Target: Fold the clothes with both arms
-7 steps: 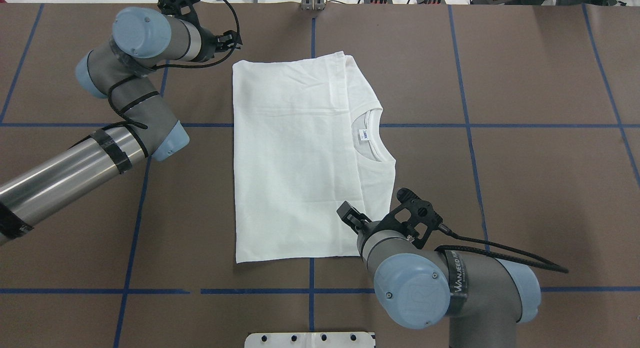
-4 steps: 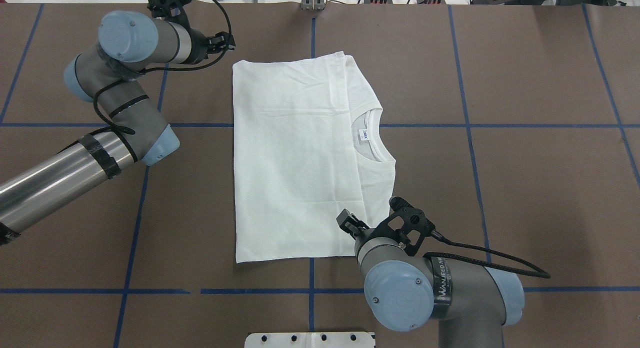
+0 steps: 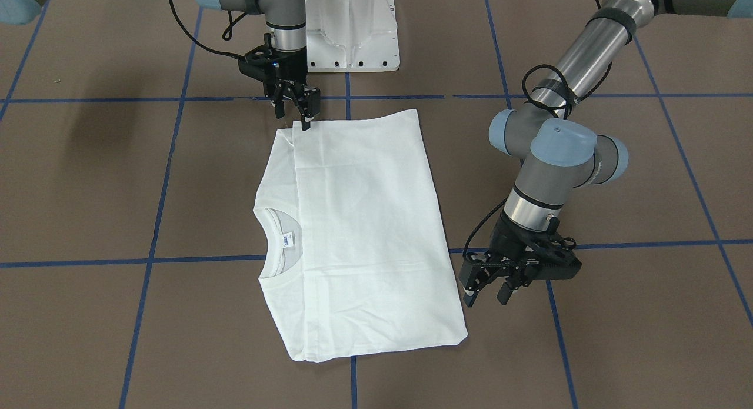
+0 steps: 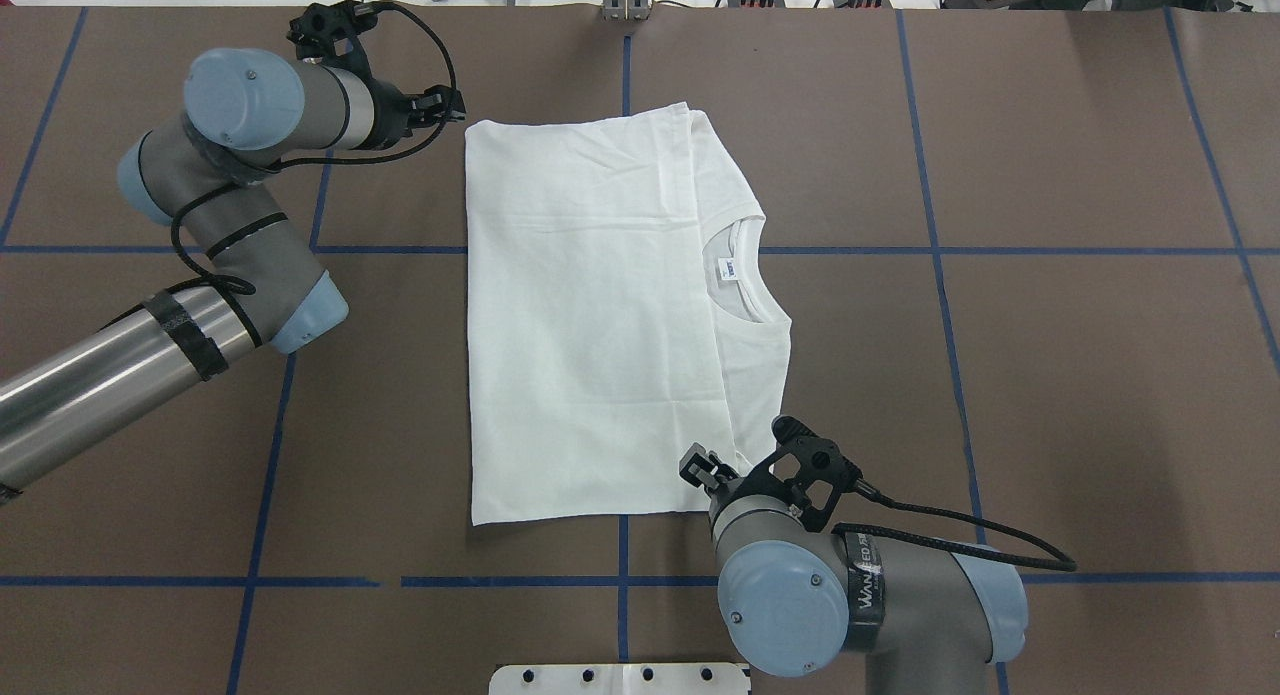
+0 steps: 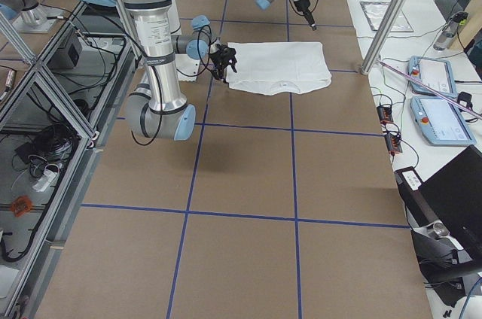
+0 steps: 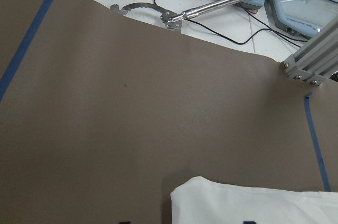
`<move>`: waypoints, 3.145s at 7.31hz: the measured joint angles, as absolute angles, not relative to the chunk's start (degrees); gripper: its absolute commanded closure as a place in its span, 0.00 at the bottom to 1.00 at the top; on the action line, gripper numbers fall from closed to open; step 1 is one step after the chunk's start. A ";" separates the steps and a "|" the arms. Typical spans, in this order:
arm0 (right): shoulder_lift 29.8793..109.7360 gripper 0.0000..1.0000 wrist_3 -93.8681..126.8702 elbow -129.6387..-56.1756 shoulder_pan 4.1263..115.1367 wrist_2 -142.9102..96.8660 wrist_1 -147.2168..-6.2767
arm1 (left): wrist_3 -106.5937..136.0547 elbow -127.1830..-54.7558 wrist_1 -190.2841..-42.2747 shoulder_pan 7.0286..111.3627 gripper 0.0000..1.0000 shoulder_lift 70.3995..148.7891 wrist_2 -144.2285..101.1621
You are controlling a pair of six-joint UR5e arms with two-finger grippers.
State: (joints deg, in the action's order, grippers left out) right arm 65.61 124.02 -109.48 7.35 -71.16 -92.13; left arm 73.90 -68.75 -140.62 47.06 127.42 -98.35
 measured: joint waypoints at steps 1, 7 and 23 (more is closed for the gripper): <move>65.59 0.22 124.02 -108.86 7.32 -71.18 -92.12 | 73.91 -68.78 -140.62 47.04 0.23 127.39 -98.35; 65.54 0.43 123.15 -107.94 7.37 -71.29 -92.14 | 73.89 -68.79 -143.63 46.96 0.23 126.07 -98.35; 64.96 0.55 120.92 -106.59 8.39 -71.41 -92.21 | 74.35 -70.27 -143.79 46.58 0.23 124.28 -98.38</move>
State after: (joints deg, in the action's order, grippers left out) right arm 64.96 120.92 -106.59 8.39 -71.41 -92.21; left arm 74.35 -70.27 -143.79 46.58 124.28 -98.38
